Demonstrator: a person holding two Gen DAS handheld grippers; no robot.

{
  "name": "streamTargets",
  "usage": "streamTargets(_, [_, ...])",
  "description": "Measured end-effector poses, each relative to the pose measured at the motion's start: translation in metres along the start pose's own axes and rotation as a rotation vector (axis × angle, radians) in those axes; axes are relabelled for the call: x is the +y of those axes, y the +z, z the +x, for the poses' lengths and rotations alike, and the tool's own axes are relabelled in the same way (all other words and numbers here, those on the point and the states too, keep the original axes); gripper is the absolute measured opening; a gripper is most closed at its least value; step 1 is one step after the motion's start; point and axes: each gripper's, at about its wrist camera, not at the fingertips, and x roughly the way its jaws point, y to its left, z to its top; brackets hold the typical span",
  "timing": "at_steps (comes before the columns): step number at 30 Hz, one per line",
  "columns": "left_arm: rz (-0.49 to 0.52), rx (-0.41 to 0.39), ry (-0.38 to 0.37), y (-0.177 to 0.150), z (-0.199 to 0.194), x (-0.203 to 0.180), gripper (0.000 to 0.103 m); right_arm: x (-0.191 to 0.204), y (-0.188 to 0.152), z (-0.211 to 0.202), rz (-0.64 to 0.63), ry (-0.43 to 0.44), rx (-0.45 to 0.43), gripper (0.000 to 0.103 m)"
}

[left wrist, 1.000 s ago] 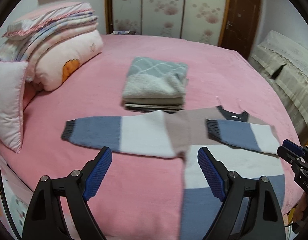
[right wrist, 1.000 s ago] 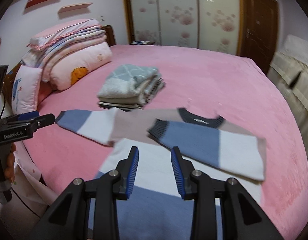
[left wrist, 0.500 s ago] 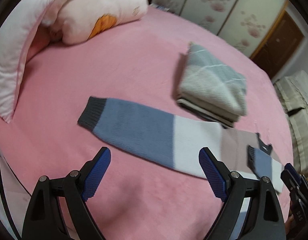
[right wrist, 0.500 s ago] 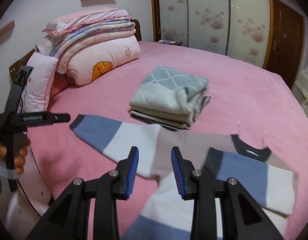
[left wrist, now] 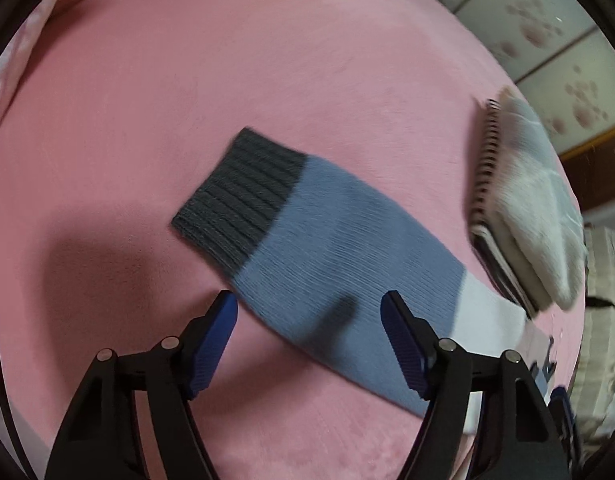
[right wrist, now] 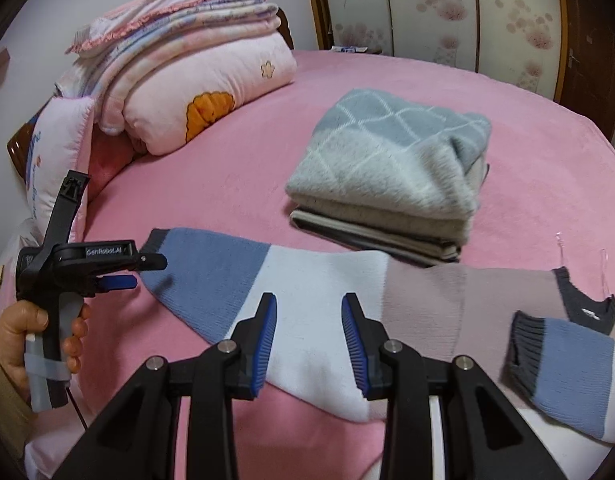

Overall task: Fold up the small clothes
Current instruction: 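Move the left gripper to the other sleeve cuff and grasp it, then fold the held sleeve across the sweater front with the left gripper, release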

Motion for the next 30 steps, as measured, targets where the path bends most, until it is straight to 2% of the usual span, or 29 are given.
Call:
streamTargets(5, [-0.02,0.024,0.028,0.008,0.02,0.003,0.071,-0.002,-0.005,0.016,0.006,0.0,0.018,0.034])
streamTargets(7, [-0.001,0.01,0.066,0.008,0.023,0.0,0.063,-0.005,-0.009,0.019,0.008,-0.002,0.024,0.034])
streamTargets(8, [0.019,-0.002,0.095,0.009,0.022,-0.003,0.042,-0.006,-0.01,0.019,0.009,-0.005,0.027,0.034])
streamTargets(9, [0.044,-0.019,0.111,0.008,0.021,-0.006,0.017,-0.008,-0.013,0.019,0.008,-0.007,0.027,0.034])
streamTargets(10, [0.065,-0.027,0.096,0.007,0.019,-0.011,0.012,-0.01,-0.015,0.018,0.005,-0.009,0.027,0.034])
streamTargets(15, [0.155,-0.15,0.13,-0.009,-0.006,-0.041,0.01,-0.024,-0.023,0.009,-0.004,-0.046,0.022,0.034])
streamTargets(17, [0.161,-0.191,0.109,-0.018,-0.022,-0.055,0.01,-0.034,-0.023,0.004,0.005,-0.06,0.022,0.034])
streamTargets(20, [0.2,-0.228,0.053,-0.036,-0.048,-0.084,0.01,-0.05,-0.021,-0.008,0.022,-0.084,0.011,0.034])
streamTargets(24, [0.311,-0.258,-0.02,-0.069,-0.088,-0.132,0.01,-0.073,-0.017,-0.03,0.057,-0.104,-0.019,0.034])
streamTargets(30, [0.456,-0.3,-0.158,-0.13,-0.144,-0.224,0.01,-0.106,-0.026,-0.081,0.122,-0.115,-0.09,0.034])
